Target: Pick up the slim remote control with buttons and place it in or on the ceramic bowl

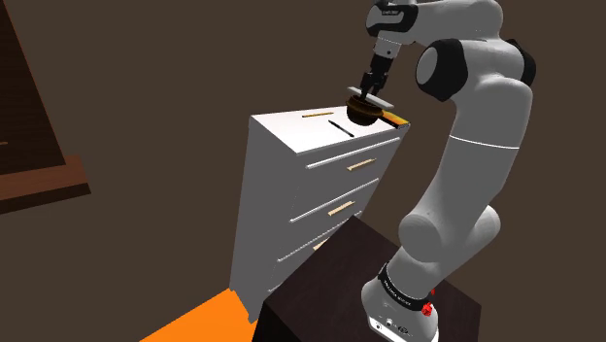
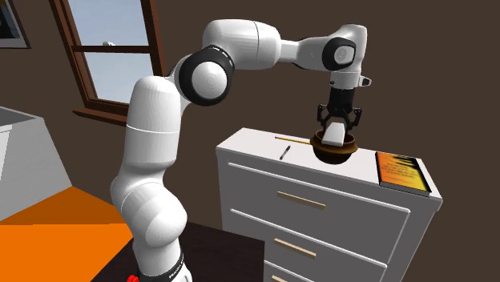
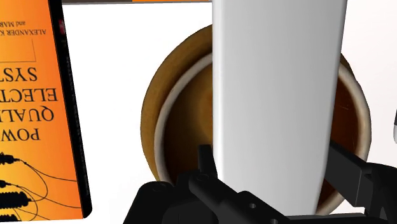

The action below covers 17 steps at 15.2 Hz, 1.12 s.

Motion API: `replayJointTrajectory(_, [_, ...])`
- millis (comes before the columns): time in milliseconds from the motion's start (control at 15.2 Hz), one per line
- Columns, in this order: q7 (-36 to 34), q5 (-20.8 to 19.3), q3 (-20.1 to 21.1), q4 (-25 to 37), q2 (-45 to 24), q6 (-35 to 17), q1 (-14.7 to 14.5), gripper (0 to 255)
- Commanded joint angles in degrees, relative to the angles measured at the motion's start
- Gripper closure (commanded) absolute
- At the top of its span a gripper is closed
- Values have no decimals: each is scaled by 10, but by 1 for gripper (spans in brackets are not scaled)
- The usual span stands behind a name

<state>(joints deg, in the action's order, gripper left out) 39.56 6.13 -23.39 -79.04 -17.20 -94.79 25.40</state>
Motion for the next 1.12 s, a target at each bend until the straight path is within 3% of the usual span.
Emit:
replayJointTrajectory(0, [0, 0, 0, 0, 0, 0, 0, 255])
replayJointTrajectory(66, [0, 0, 0, 0, 0, 0, 0, 0])
replayJointTrajectory(396, [0, 0, 0, 0, 0, 0, 0, 0])
replayJointTrajectory(660, [2, 10, -1, 109, -24, 85, 14, 0])
replayJointTrajectory(1056, [2, 10, -1, 109, -24, 85, 14, 0])
